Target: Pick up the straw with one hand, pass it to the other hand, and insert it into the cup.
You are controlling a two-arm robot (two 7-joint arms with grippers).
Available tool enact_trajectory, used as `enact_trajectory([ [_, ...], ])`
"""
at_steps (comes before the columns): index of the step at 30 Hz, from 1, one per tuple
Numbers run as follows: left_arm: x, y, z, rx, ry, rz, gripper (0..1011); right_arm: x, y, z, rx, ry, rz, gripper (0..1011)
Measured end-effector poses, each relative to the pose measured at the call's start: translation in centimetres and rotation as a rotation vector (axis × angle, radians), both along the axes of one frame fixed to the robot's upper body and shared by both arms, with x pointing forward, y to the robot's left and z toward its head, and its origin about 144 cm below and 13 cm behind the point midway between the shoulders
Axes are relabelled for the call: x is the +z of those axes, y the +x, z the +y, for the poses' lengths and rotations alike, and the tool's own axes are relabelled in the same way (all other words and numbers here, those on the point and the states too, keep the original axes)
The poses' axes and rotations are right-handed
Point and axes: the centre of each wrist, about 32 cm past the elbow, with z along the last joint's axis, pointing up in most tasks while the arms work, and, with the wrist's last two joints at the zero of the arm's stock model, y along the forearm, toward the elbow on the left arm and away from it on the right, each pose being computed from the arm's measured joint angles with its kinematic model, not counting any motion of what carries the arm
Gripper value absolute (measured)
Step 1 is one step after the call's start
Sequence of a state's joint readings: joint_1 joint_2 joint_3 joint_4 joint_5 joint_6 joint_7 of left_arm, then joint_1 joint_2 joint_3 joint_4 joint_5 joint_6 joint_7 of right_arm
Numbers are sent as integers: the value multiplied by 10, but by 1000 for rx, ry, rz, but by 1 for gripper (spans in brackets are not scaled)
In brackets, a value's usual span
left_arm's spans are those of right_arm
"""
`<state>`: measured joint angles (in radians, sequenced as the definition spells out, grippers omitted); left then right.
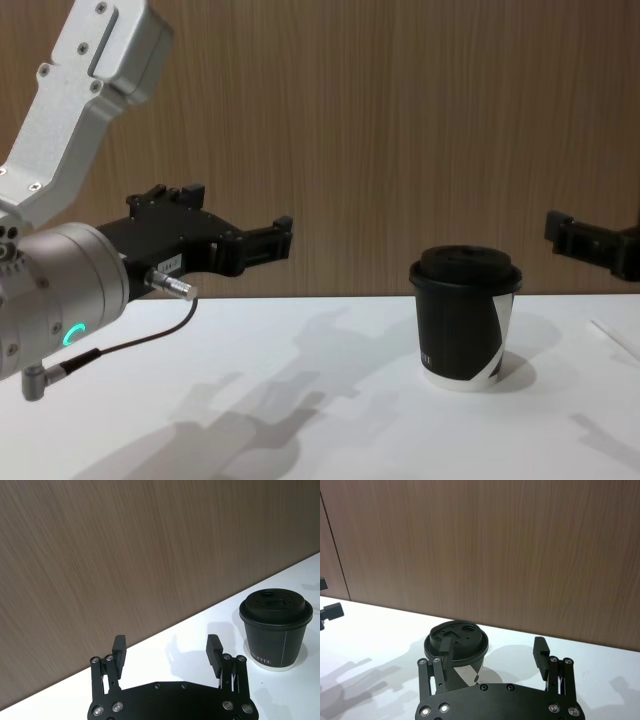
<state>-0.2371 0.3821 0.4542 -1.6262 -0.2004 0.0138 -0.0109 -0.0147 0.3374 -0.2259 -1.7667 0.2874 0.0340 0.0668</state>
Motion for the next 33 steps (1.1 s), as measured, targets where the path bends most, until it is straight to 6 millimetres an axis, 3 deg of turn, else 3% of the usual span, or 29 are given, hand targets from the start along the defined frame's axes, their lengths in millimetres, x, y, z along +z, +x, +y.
enact_trajectory([
  [33,0,0,0,0,0,0,1003,0,0,0,0,0,0,1001],
])
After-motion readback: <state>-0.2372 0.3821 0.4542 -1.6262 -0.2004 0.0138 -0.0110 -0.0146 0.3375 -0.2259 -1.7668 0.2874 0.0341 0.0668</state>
